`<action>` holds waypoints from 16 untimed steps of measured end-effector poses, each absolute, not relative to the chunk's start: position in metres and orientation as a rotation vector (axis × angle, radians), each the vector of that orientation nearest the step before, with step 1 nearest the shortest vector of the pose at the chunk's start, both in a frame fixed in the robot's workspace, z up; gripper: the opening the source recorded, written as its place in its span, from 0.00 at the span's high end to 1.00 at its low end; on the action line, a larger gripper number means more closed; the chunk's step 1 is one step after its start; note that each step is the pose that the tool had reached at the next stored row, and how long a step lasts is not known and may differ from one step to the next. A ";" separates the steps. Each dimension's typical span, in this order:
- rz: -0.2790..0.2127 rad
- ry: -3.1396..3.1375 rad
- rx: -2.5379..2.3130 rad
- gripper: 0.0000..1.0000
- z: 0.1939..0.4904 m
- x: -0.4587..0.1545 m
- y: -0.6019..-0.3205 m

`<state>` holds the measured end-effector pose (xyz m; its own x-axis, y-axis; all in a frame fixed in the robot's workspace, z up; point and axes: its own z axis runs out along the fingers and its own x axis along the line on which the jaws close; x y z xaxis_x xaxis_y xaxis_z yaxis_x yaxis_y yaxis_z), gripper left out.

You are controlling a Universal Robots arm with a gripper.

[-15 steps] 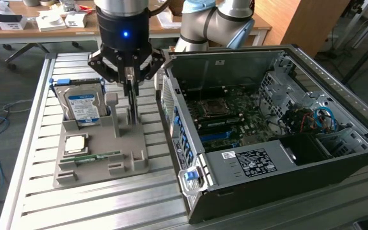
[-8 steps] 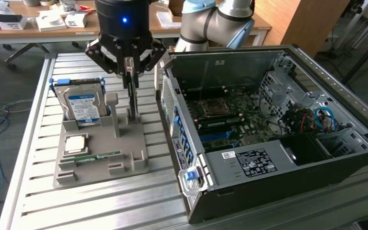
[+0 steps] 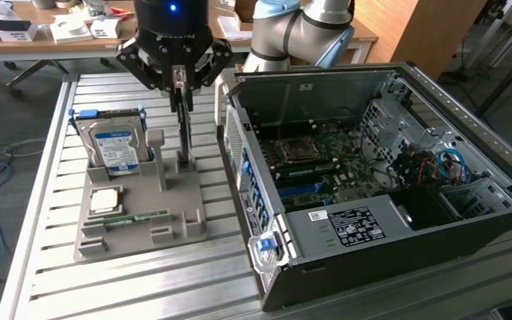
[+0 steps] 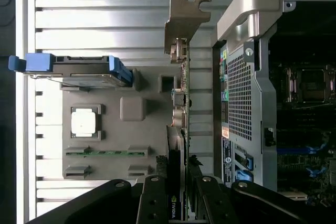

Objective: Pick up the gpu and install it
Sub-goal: 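Pick up the gpu and move the gpu toward the slot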

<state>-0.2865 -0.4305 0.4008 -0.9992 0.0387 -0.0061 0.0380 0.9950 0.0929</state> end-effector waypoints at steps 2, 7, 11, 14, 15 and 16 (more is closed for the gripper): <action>0.148 3.130 0.060 0.74 0.403 -0.286 -0.430; 0.156 3.129 0.060 0.74 0.413 -0.284 -0.430; 0.159 3.129 0.060 0.74 0.420 -0.283 -0.430; 0.160 3.129 0.060 0.74 0.421 -0.283 -0.430; 0.160 3.129 0.060 0.74 0.421 -0.277 -0.430; 0.160 3.129 0.060 0.74 0.421 -0.266 -0.430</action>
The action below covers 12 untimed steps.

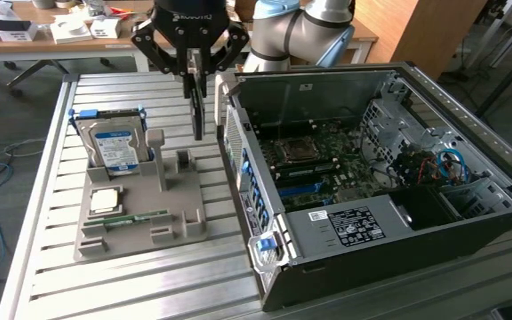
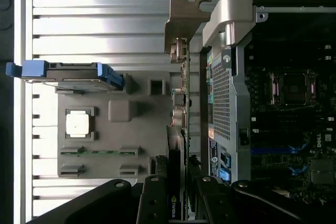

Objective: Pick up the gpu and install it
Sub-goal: 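Pick up the gpu and move the gpu toward the slot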

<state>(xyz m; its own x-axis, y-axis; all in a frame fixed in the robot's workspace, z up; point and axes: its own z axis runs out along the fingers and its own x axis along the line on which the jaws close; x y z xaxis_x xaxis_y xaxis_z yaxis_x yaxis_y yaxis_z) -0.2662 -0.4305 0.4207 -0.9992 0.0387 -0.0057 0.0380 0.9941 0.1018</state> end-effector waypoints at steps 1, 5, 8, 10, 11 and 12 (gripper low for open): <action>0.160 3.129 0.060 0.74 0.421 -0.263 -0.430; 0.160 3.129 0.060 0.74 0.421 -0.250 -0.430; 0.160 3.129 0.060 0.74 0.421 -0.240 -0.430; 0.160 3.129 0.060 0.74 0.421 -0.233 -0.430; 0.160 3.129 0.060 0.74 0.421 -0.229 -0.430; 0.160 3.129 0.060 0.74 0.421 -0.226 -0.430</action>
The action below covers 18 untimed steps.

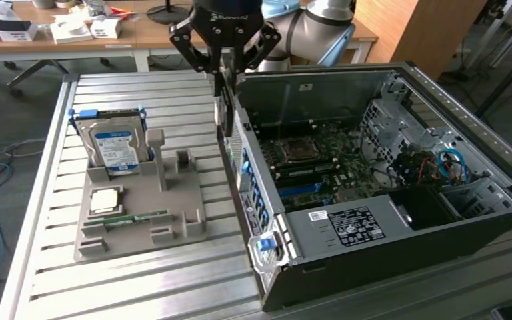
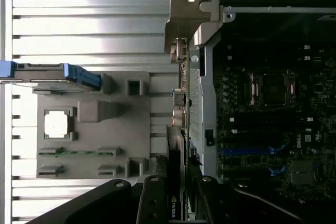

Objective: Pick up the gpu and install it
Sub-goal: 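Pick up the gpu and move the gpu toward the slot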

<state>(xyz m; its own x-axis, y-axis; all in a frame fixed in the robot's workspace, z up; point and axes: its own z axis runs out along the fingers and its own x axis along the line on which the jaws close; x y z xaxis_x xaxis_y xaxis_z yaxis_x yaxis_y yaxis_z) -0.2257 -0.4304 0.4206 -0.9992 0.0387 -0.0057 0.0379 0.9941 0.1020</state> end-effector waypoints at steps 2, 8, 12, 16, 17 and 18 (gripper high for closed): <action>0.160 3.129 0.060 0.74 0.421 -0.218 -0.430; 0.160 3.129 0.060 0.74 0.421 -0.198 -0.430; 0.160 3.129 0.060 0.74 0.421 -0.184 -0.430; 0.160 3.129 0.060 0.74 0.421 -0.171 -0.430; 0.160 3.129 0.060 0.74 0.421 -0.168 -0.430; 0.160 3.129 0.060 0.74 0.421 -0.164 -0.430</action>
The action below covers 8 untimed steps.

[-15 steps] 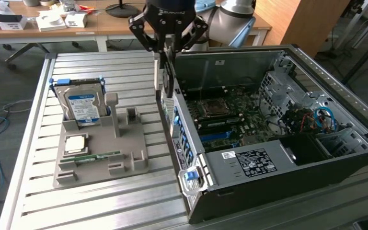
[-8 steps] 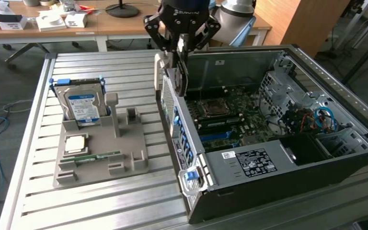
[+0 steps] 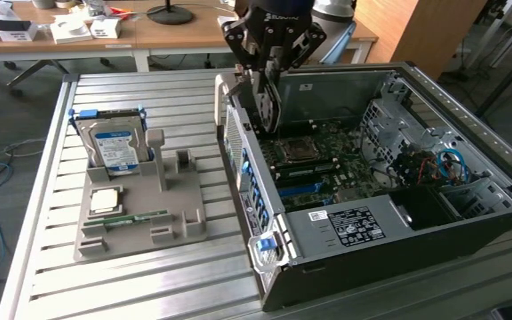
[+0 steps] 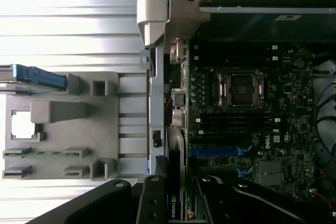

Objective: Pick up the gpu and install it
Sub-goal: 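Pick up the gpu and move the gpu toward the slot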

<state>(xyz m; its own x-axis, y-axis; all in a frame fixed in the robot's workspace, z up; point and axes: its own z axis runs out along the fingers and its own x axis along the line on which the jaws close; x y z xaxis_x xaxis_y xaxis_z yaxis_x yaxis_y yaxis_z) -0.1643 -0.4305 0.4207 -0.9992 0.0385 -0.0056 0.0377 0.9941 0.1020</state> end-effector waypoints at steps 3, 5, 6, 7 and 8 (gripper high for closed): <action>0.160 3.129 0.060 0.74 0.421 -0.154 -0.430; 0.160 3.129 0.060 0.74 0.421 -0.148 -0.430; 0.160 3.129 0.059 0.74 0.421 -0.145 -0.430; 0.160 3.129 0.060 0.74 0.421 -0.141 -0.430; 0.160 3.129 0.060 0.74 0.421 -0.138 -0.430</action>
<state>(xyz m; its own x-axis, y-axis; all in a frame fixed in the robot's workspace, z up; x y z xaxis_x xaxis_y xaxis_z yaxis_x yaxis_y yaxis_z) -0.1377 -0.4304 0.4207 -0.9993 0.0383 -0.0056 0.0375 0.9941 0.1019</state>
